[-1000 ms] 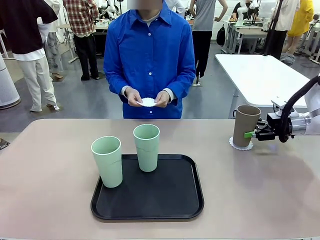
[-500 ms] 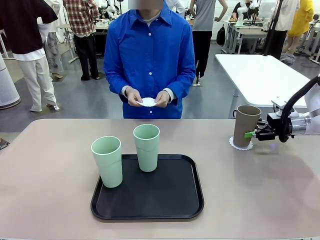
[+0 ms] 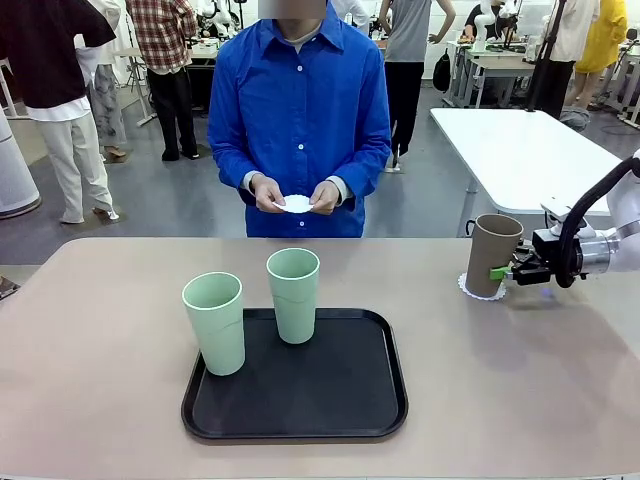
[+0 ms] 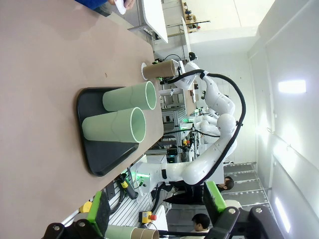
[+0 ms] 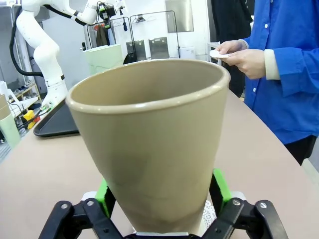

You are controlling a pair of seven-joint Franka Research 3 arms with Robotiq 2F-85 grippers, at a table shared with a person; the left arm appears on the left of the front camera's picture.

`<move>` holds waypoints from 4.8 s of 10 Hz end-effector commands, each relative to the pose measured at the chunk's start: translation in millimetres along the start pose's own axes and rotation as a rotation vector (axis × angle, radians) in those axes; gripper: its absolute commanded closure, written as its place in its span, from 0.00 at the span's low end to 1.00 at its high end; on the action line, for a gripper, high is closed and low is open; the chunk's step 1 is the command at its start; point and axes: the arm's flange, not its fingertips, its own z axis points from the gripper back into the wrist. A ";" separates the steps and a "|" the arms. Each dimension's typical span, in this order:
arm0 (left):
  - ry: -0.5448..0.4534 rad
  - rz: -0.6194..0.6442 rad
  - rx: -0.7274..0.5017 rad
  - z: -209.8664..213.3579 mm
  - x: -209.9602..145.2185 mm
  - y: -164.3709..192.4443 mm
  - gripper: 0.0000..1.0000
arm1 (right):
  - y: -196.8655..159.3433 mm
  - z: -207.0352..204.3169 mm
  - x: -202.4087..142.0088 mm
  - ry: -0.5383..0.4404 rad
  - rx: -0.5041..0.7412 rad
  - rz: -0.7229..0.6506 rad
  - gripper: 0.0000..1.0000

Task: Place coasters on the table and set cups on them.
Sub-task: Pick up one Reusable plastic cup and place it on a coaster set by the human, then take one Reusable plastic cup from the Flat Tray and place it on a coaster set by the human.

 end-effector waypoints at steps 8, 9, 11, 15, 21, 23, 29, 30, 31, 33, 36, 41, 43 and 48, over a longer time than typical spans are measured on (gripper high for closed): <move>-0.003 -0.011 -0.013 1.1 0.0 -1.4 0.00 | -6.7 14.5 1.5 0.032 0.020 -0.027 0.00; -0.003 -0.011 -0.013 1.1 0.0 -1.4 0.00 | -6.8 17.8 1.9 0.038 0.017 -0.028 0.00; -0.003 -0.011 -0.013 1.1 0.0 -1.4 0.00 | -6.8 25.7 2.8 0.036 0.010 -0.032 0.00; -0.003 -0.011 -0.013 1.1 0.0 -1.4 0.00 | -3.3 46.4 2.9 0.032 -0.017 -0.032 0.00; -0.003 -0.011 -0.013 1.1 0.0 -1.4 0.00 | 63.7 62.9 42.8 0.365 -0.344 -0.399 0.00; -0.003 -0.011 -0.013 1.1 0.0 -1.4 0.00 | 95.7 59.3 75.3 0.476 -0.403 -0.438 0.00; -0.003 -0.011 -0.013 1.1 0.0 -1.4 0.00 | 158.1 41.0 184.3 0.932 -0.619 -0.540 0.00; -0.003 -0.011 -0.013 1.1 0.0 -1.4 0.00 | 168.1 34.0 203.0 0.980 -0.643 -0.560 0.00; -0.003 -0.011 -0.013 1.1 0.0 -1.4 0.00 | 180.3 26.2 219.9 1.003 -0.672 -0.568 0.00; -0.003 -0.011 -0.013 1.1 0.0 -1.4 0.00 | 191.0 16.3 248.9 1.020 -0.768 -0.590 0.00; -0.003 -0.011 -0.013 1.1 0.0 -1.4 0.00 | 184.8 7.5 273.2 1.015 -0.839 -0.613 0.00; -0.003 -0.011 -0.013 1.1 0.0 -1.4 0.00 | 192.7 15.2 269.6 1.000 -0.801 -0.576 0.00; -0.003 -0.011 -0.013 1.1 0.0 -1.4 0.00 | 192.7 15.2 269.6 1.000 -0.801 -0.576 0.00; -0.003 -0.011 -0.013 1.1 0.0 -1.4 0.00 | 192.7 15.2 269.6 1.000 -0.801 -0.576 0.00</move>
